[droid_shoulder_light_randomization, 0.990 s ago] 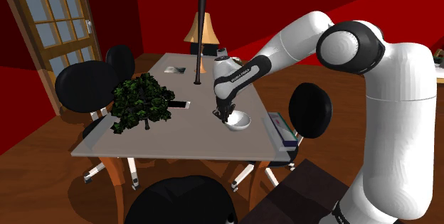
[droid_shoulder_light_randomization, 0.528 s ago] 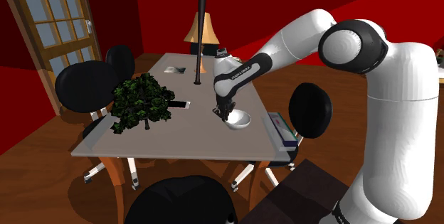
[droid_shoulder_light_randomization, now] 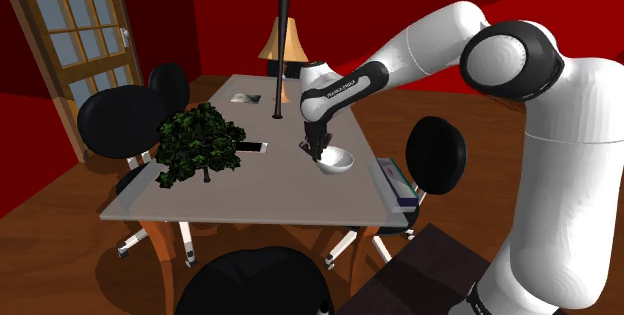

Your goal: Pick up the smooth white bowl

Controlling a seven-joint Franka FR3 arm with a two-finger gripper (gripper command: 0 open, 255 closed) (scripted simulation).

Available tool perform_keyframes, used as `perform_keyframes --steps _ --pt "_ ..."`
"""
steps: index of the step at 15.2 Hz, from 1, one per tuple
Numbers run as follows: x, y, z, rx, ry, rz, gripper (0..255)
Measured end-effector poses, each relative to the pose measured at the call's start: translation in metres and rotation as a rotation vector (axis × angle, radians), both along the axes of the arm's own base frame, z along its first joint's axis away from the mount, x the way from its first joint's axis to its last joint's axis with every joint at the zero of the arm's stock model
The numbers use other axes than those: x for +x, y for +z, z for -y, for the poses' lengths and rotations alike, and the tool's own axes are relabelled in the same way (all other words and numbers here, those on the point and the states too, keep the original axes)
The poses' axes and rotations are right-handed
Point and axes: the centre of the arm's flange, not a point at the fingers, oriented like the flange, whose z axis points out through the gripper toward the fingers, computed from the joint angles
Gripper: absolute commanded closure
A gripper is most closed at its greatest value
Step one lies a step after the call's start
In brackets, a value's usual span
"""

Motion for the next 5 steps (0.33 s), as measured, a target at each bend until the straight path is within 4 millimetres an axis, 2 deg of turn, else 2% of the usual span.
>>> perform_keyframes --steps 5 --pt "-0.001 0.025 0.001 0.000 0.000 0.000 255"
